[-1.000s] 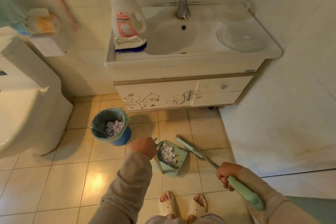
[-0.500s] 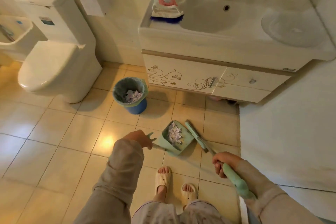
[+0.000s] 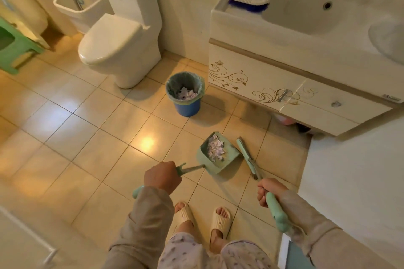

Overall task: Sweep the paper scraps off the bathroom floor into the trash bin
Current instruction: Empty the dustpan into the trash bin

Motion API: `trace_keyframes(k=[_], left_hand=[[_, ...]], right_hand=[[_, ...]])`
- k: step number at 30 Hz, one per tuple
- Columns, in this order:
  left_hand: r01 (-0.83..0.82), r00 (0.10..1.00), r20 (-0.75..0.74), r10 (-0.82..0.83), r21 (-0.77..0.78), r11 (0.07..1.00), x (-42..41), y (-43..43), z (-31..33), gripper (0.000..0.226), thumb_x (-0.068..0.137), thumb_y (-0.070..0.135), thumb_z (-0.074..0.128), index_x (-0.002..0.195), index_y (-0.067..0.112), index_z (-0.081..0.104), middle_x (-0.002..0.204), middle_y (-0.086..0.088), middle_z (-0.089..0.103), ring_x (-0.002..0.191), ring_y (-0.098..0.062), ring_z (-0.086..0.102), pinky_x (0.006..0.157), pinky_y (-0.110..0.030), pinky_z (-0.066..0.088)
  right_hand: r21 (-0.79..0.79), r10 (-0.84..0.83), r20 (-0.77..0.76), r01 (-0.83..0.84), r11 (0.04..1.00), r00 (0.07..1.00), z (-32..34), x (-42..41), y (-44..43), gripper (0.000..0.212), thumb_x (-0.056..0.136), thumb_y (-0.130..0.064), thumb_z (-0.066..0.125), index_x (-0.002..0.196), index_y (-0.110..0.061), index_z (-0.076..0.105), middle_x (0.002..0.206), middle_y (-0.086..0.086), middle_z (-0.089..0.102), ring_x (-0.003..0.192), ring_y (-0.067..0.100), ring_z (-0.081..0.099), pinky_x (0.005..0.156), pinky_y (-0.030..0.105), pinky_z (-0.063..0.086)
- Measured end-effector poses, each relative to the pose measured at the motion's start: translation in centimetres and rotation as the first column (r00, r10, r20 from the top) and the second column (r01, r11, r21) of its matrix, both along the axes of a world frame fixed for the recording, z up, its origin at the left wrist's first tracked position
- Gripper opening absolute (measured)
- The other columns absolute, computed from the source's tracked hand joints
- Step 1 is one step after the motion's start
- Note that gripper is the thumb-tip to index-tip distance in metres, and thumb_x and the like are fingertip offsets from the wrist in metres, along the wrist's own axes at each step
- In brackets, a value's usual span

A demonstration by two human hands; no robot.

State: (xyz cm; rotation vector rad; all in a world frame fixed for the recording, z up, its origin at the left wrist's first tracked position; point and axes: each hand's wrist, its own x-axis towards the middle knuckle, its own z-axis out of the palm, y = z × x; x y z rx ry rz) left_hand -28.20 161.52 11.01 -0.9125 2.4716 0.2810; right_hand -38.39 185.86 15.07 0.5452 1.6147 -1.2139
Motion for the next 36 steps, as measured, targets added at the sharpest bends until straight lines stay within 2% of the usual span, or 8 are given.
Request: trace_keyframes(k=[6,10,15,18,24,29,32,36], left_hand=[[-0.066,0.997,-0.047,0.066,-0.013,0.998,2.5,-1.8,1.3,0.023,0.09,0.03,0.055,0.106,0.018,0.065,0.088,0.002,0.067,0.08,-0.017,0.063,0.078,-0.027,0.054],[-0.154,0.984,-0.088,0.152,-0.014,0.988,5.3,-4.1,2.0,0.021,0.089,0.03,0.054,0.104,0.02,0.066,0.083,0.004,0.065,0.076,-0.015,0.061,0.074,-0.025,0.053],[-0.293,0.949,-0.122,0.292,0.012,0.956,8.7,-7.0,2.9,0.019,0.089,0.029,0.054,0.102,0.021,0.065,0.085,0.002,0.067,0.083,-0.019,0.066,0.074,-0.027,0.054],[-0.357,0.921,-0.157,0.357,0.03,0.934,10.1,-8.6,3.0,0.02,0.088,0.027,0.054,0.104,0.021,0.065,0.087,0.002,0.068,0.083,-0.019,0.065,0.076,-0.028,0.056],[-0.444,0.88,-0.186,0.438,0.009,0.896,12.3,-10.5,3.0,0.019,0.09,0.026,0.053,0.103,0.022,0.066,0.079,0.004,0.062,0.075,-0.016,0.06,0.066,-0.025,0.05],[-0.563,0.795,-0.256,0.55,0.026,0.826,13.1,-11.6,3.3,0.02,0.089,0.027,0.056,0.105,0.021,0.066,0.077,0.003,0.059,0.071,-0.016,0.056,0.059,-0.024,0.042],[-0.611,0.745,-0.313,0.589,0.033,0.791,12.9,-11.7,3.7,0.021,0.091,0.027,0.054,0.106,0.019,0.066,0.079,0.001,0.061,0.074,-0.019,0.059,0.063,-0.026,0.046],[-0.58,0.753,-0.398,0.525,-0.024,0.814,11.9,-11.6,4.5,0.02,0.091,0.026,0.052,0.105,0.019,0.065,0.076,0.001,0.058,0.068,-0.019,0.055,0.059,-0.023,0.042]], right_hand=[[0.071,-0.003,0.104,-0.004,0.997,0.995,-3.3,-0.8,-1.7,0.027,0.091,-0.004,0.034,0.065,-0.013,0.036,0.041,-0.003,0.039,0.025,0.006,0.035,0.03,0.011,0.029],[0.155,0.133,0.029,-0.136,0.979,0.991,-4.2,-1.0,-5.0,0.026,0.089,-0.003,0.035,0.064,-0.013,0.037,0.037,-0.003,0.038,0.02,0.006,0.032,0.028,0.01,0.028],[0.237,0.352,-0.019,-0.338,0.911,0.936,-4.1,-0.4,-11.4,0.028,0.095,-0.004,0.038,0.068,-0.008,0.038,0.057,0.008,0.039,0.023,0.011,0.04,0.032,0.021,0.035],[0.153,0.306,0.06,-0.311,0.938,0.95,-4.8,1.2,-14.3,0.025,0.096,-0.003,0.035,0.071,-0.006,0.037,0.058,0.009,0.037,0.032,0.014,0.04,0.029,0.016,0.036],[0.08,0.212,0.092,-0.22,0.972,0.973,-6.1,2.6,-17.9,0.033,0.094,-0.001,0.03,0.062,-0.011,0.032,0.04,0.007,0.038,0.013,0.012,0.034,0.027,0.009,0.034],[0.113,0.257,0.112,-0.269,0.956,0.96,-5.8,2.4,-18.3,0.031,0.091,-0.002,0.033,0.061,-0.009,0.034,0.027,0.004,0.038,0.032,0.014,0.04,0.029,0.009,0.035],[0.127,0.307,0.095,-0.318,0.94,0.947,-5.2,2.0,-18.5,0.033,0.09,-0.001,0.032,0.059,-0.01,0.033,0.024,0.005,0.037,0.018,0.012,0.037,0.028,0.009,0.034],[0.132,0.375,0.09,-0.384,0.914,0.923,-4.3,1.5,-18.7,0.033,0.091,-0.003,0.032,0.059,-0.01,0.034,0.022,0.003,0.037,0.013,0.011,0.035,0.031,0.015,0.031]])
